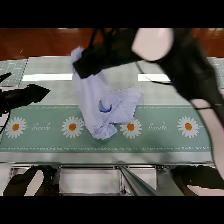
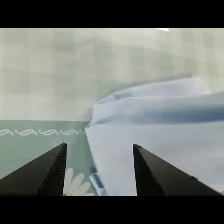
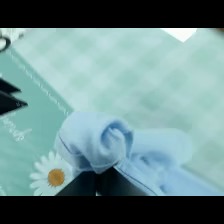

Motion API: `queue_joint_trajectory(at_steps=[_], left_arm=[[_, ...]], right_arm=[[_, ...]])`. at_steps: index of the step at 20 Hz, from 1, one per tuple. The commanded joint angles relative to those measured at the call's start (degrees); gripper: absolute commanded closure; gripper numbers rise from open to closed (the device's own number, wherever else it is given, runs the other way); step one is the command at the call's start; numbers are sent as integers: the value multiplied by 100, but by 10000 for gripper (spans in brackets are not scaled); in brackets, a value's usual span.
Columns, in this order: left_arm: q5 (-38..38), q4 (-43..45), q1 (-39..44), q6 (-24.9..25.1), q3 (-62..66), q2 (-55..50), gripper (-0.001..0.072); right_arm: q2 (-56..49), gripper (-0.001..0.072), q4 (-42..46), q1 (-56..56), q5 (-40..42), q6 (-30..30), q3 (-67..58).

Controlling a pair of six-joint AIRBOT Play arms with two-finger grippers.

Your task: Fold the shirts.

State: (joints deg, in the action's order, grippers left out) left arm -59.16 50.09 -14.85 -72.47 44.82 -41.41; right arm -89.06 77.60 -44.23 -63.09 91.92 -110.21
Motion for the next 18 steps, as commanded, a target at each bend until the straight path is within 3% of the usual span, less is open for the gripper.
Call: queue_joint_trajectory(at_steps=[1,3,8,11,14,16,18], left_arm=[[144,46,-129,-22,-2,7,202],[24,44,-96,-20,-2,-7,202],[7,133,-48,-22,-28,-90,202],[-1180,127,-46,-76,-293,-138,201],[-1781,-260,264,-326,-1285,-251,202],[-1364,-566,857,-323,-1998,-393,201],[-492,-1016,1513,-321,-2312,-660,201]], right_arm=[[-905,677,-691,-74,-76,129,90],[-1241,325,-715,-52,-149,144,90],[-715,308,-391,1207,-1298,-111,92],[28,309,343,2568,-1882,9,844],[1056,309,-308,3864,-870,103,3206],[1705,309,-1451,4365,7,-409,5031],[2065,309,-2026,4627,487,-776,6253]])
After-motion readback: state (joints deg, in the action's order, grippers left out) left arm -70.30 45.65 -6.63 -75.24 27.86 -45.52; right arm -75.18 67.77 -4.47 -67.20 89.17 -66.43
